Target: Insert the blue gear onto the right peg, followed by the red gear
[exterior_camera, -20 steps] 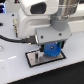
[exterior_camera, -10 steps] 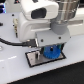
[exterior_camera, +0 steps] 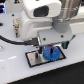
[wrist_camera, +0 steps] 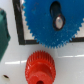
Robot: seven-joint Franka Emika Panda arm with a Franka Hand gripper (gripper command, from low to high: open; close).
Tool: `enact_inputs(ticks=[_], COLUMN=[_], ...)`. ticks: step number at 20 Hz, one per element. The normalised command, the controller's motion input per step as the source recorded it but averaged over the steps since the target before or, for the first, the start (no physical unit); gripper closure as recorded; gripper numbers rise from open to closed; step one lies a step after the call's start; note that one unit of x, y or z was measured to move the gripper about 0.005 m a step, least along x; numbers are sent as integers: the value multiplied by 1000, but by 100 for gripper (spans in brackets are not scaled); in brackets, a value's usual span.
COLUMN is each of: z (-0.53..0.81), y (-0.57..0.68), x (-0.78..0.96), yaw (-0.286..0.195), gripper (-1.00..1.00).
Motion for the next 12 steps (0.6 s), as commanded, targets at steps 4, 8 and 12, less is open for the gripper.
enact_inputs(ticks=[4, 8, 12], z=[319, 92, -109], y=[247, 228, 127], x=[-385, -442, -475], yaw=[0, 0, 0], gripper=[-100, -100, -100])
